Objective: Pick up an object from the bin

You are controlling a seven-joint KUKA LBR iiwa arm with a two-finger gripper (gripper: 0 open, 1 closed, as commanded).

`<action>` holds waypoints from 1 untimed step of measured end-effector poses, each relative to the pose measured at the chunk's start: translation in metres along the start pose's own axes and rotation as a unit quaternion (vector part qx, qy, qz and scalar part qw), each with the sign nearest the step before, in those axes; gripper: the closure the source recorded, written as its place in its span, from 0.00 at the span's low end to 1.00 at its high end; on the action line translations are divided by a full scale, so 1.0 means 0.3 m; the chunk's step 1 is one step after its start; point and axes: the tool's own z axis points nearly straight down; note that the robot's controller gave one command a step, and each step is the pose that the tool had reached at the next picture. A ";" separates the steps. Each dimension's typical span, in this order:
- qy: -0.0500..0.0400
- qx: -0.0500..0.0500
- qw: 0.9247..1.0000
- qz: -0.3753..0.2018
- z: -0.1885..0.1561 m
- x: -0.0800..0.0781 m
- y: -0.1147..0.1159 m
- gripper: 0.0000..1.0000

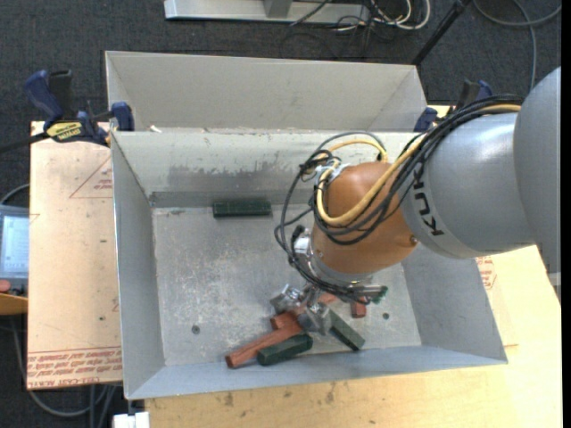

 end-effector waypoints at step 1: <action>0.001 -0.001 1.000 0.003 -0.007 -0.005 -0.003 1.00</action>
Offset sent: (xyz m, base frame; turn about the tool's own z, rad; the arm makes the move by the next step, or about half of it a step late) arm 0.0000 0.0001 0.0011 0.0000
